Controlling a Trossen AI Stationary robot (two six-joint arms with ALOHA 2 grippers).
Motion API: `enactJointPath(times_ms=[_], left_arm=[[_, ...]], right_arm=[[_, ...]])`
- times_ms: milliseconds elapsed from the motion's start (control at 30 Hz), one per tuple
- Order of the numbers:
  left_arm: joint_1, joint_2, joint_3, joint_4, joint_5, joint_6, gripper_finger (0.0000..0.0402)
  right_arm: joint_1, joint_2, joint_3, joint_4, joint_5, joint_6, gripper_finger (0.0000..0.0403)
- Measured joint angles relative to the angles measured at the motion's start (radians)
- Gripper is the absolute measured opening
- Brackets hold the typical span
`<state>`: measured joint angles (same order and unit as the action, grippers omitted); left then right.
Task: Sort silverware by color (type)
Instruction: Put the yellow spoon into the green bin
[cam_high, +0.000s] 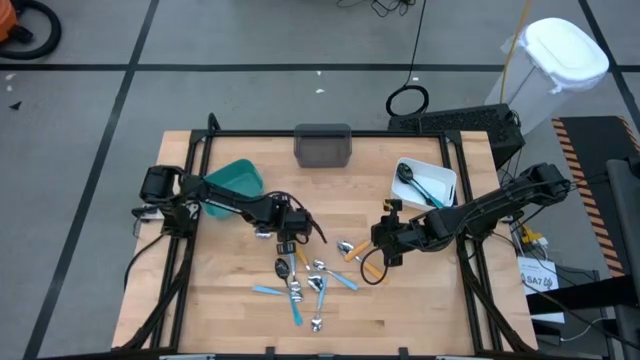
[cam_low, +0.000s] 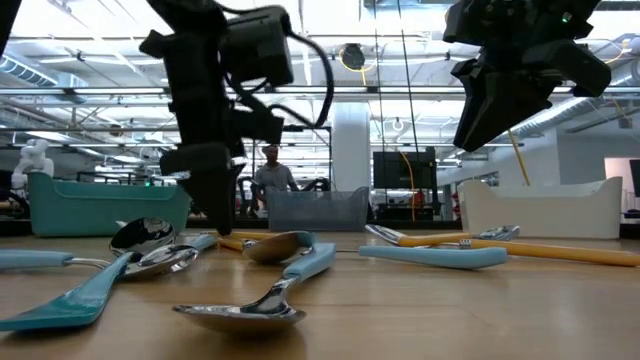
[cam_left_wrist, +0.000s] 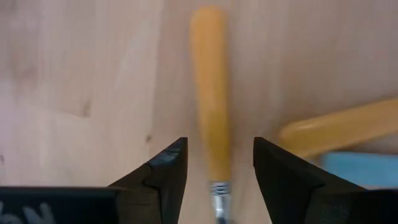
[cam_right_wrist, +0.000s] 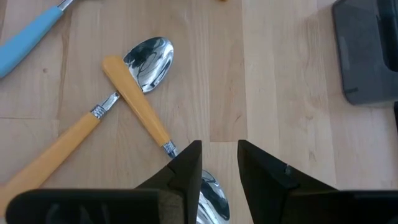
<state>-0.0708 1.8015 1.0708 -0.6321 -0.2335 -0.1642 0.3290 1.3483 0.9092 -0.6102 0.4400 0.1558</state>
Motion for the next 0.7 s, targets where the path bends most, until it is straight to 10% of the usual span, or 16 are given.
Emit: enactJointPath(times_ms=[400, 700], left_arm=[[0.061, -0.012, -0.152, 0.169, 0.089, -0.06, 0.0176], [0.03, -0.006, -0.144, 0.196, 0.068, -0.025, 0.0053]], right_arm=[[0.0, 0.0, 0.0, 0.0, 0.0, 0.007, 0.0098], [0.0, 0.0, 0.0, 0.002, 0.001, 0.007, 0.0098]])
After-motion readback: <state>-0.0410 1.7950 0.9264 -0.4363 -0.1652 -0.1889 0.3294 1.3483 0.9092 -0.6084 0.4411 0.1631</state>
